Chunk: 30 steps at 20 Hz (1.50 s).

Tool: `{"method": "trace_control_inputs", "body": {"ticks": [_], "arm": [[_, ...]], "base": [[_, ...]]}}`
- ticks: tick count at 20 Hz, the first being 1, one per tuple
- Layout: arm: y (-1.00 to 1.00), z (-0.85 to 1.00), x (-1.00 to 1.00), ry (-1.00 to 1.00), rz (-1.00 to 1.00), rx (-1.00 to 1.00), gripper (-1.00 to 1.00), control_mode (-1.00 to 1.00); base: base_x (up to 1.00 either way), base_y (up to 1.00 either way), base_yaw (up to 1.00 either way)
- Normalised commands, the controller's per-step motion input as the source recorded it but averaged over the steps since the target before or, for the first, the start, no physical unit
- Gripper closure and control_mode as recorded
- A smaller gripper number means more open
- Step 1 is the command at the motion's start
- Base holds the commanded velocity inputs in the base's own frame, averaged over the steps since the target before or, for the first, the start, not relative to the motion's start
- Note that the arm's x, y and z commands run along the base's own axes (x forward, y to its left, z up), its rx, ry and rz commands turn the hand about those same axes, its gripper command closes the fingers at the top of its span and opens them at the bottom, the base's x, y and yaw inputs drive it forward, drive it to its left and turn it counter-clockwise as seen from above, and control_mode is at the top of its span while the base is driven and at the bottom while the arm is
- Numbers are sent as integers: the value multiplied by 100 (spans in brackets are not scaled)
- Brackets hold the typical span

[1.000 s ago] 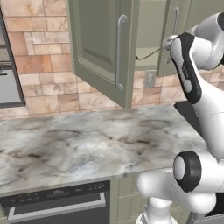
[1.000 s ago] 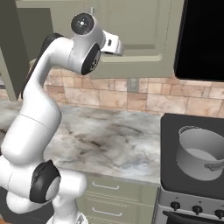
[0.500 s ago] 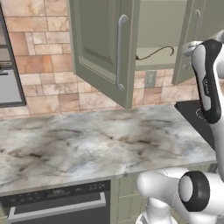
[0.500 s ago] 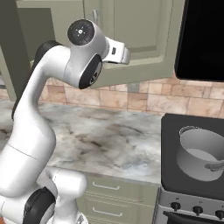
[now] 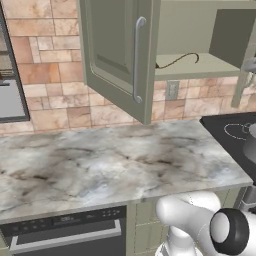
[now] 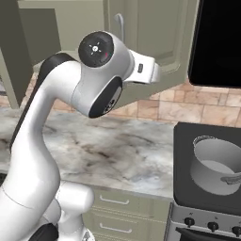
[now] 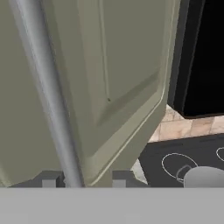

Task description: Open the cabinet and move the ladle to the pot. Then close the cabinet.

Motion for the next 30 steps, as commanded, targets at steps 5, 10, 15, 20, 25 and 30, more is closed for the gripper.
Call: {"method": "trace_control_inputs", "body": {"ticks": [5,10,15,20,25,30], "arm": [[-76,0,-56,0,-6,-3,100,-100],[-42,-1,-41,0,-5,-1,100,-100],[26,-3,-77,0,-2,0,100,-100],[92,0,-98,-1,0,-4,100,-100],[100,0,-23,3,0,-4,100,-100],[99,0,32,14,0,0,100,-100]], "base": [[0,0,0],[0,0,0],[0,0,0],[0,0,0],[0,0,0],[0,0,0]]}}
